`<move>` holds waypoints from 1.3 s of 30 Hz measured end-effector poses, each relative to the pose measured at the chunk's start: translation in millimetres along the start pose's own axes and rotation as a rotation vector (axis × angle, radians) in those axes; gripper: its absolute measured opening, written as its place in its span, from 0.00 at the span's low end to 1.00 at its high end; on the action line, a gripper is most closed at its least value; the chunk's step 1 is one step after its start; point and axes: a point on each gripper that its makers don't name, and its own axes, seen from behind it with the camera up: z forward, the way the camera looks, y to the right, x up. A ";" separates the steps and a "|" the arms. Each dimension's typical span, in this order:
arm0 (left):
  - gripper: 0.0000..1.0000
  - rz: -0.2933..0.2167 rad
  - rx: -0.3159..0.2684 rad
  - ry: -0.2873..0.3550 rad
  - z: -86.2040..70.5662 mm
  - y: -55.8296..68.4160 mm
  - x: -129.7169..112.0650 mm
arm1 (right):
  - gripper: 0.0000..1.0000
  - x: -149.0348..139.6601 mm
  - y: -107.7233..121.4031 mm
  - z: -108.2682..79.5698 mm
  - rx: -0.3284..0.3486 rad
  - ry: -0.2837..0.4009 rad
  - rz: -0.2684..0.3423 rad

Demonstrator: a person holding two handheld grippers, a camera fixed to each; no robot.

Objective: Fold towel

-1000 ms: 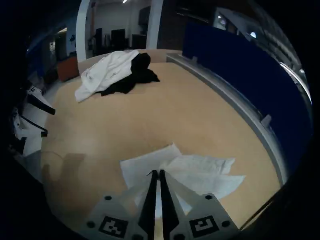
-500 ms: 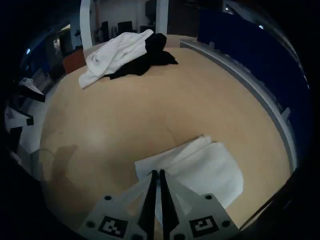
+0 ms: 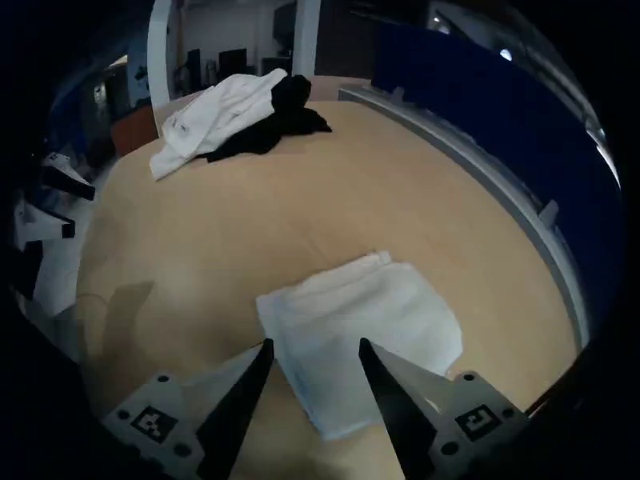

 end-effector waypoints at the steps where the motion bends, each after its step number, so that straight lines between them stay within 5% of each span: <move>1: 0.93 0.000 -0.001 -0.001 0.8 0.2 0.3 | 0.83 -4.8 1.0 -2.6 -0.006 -0.004 0.010; 9: 0.93 0.006 -0.009 -0.004 7.1 4.7 3.4 | 0.83 -42.4 9.9 -23.3 -0.053 -0.034 0.079; 18: 0.93 0.016 -0.020 -0.006 10.4 12.5 5.3 | 0.81 -60.3 15.7 -26.0 -0.075 -0.058 0.112; 32: 0.93 0.011 -0.014 -0.006 7.9 10.8 4.4 | 0.34 -76.6 9.9 -17.2 -0.081 -0.071 0.193; 39: 0.93 0.011 -0.018 -0.006 6.8 12.6 3.2 | 0.21 -79.7 9.2 -15.9 -0.078 -0.074 0.203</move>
